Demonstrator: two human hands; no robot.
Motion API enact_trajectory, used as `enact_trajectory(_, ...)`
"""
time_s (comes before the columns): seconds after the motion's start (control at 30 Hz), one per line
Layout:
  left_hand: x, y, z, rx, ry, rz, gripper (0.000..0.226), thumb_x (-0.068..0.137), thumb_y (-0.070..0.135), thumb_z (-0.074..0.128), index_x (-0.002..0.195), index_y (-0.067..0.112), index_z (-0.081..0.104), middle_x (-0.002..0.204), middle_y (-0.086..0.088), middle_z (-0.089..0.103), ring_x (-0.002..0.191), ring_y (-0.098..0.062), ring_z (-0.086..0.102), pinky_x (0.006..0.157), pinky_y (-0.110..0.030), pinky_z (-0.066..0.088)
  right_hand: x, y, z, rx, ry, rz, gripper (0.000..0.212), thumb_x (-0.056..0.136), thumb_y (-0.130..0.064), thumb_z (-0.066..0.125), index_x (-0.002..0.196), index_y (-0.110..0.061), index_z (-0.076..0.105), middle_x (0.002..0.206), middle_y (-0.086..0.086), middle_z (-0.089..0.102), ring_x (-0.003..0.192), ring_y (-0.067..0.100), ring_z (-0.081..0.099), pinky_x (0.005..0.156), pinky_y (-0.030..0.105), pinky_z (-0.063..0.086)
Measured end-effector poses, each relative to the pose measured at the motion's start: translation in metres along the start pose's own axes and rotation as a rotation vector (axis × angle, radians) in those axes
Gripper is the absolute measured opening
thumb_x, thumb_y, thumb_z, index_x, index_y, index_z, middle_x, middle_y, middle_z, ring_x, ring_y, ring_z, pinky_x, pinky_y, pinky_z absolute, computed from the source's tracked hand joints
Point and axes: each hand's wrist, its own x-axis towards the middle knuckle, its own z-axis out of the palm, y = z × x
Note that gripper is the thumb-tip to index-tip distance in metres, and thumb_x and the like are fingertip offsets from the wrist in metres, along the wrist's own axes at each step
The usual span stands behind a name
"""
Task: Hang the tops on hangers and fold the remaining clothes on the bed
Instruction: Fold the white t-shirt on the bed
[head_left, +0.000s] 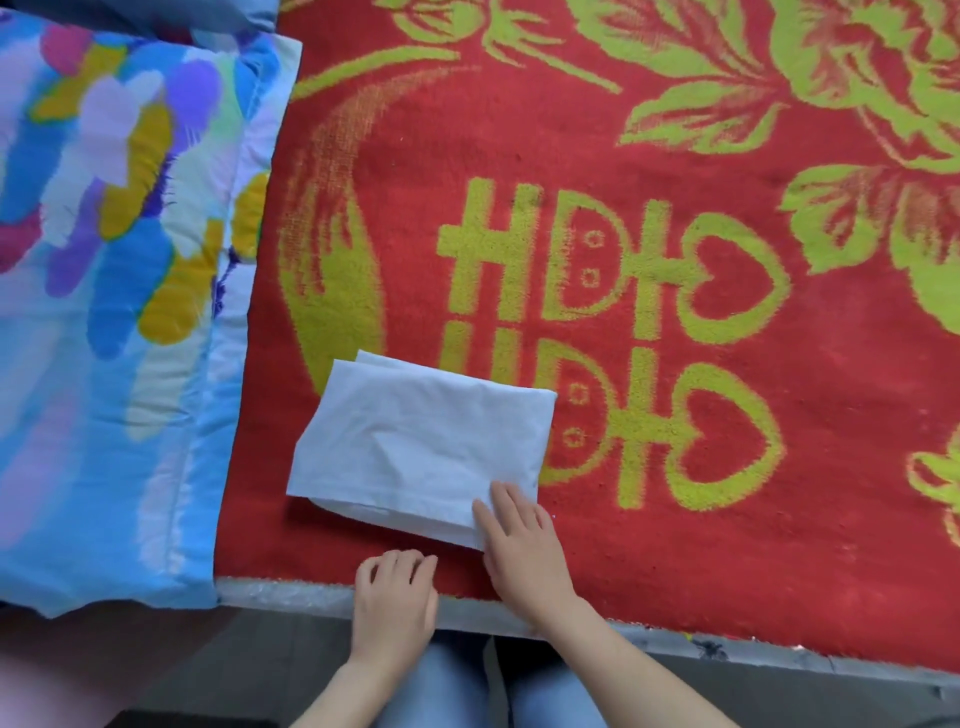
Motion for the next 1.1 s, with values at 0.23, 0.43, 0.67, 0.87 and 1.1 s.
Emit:
enact_trajectory(0.23, 0.039, -0.042, -0.005, 0.255, 0.068, -0.008, 0.1, 0.056, 0.004, 0.058, 0.147, 0.018, 0.018, 0.14, -0.021, 0.032, 0.14, -0.037, 0.016, 0.101, -0.052, 0.024, 0.005, 0.003, 0.01, -0.109, -0.229, -0.011, 0.111, 0.034, -0.053, 0.088, 0.128, -0.018, 0.042, 0.128, 0.018, 0.057, 0.122, 0.032, 0.043, 0.086, 0.054, 0.048)
enact_trajectory(0.43, 0.067, -0.053, 0.001, 0.251, -0.138, 0.002, 0.125, 0.024, 0.03, 0.09, 0.136, 0.017, 0.034, 0.141, -0.02, 0.031, 0.128, -0.037, 0.033, 0.096, -0.059, 0.037, 0.019, 0.024, 0.018, -0.24, 0.074, -0.216, 0.057, 0.069, -0.02, 0.07, 0.121, -0.019, 0.046, 0.115, 0.016, 0.056, 0.103, 0.03, 0.059, 0.081, 0.044, 0.05)
enact_trajectory(0.67, 0.075, -0.054, -0.001, 0.231, -0.029, -0.034, 0.116, 0.027, 0.023, 0.089, 0.131, 0.017, 0.039, 0.133, -0.019, 0.042, 0.12, -0.034, 0.039, 0.094, -0.051, 0.03, 0.035, 0.03, -0.015, -0.246, 0.325, -0.282, 0.051, 0.073, 0.01, 0.025, 0.109, -0.019, 0.048, 0.068, 0.003, 0.052, 0.056, 0.02, 0.047, 0.045, 0.027, 0.03)
enact_trajectory(0.87, 0.099, -0.039, -0.017, 0.163, 0.125, -0.03, 0.055, 0.049, -0.001, 0.055, 0.102, 0.014, 0.058, 0.091, -0.007, 0.068, 0.077, -0.029, 0.062, 0.068, -0.036, 0.042, 0.019, 0.048, -0.062, -0.3, 0.42, -0.348, 0.046, 0.071, 0.007, 0.033, 0.106, -0.018, 0.048, 0.068, 0.002, 0.055, 0.056, 0.019, 0.051, 0.04, 0.024, 0.03)
enact_trajectory(1.1, 0.071, -0.015, -0.086, 0.12, 0.248, -0.052, 0.049, 0.059, 0.004, 0.027, 0.077, 0.011, 0.072, 0.071, -0.004, 0.068, 0.056, -0.025, 0.061, 0.049, -0.03, 0.046, 0.003, 0.04, -0.125, -0.334, 0.358, -0.421, 0.056, 0.057, 0.004, 0.06, 0.105, -0.019, 0.047, 0.07, 0.001, 0.059, 0.055, 0.019, 0.055, 0.038, 0.022, 0.029)
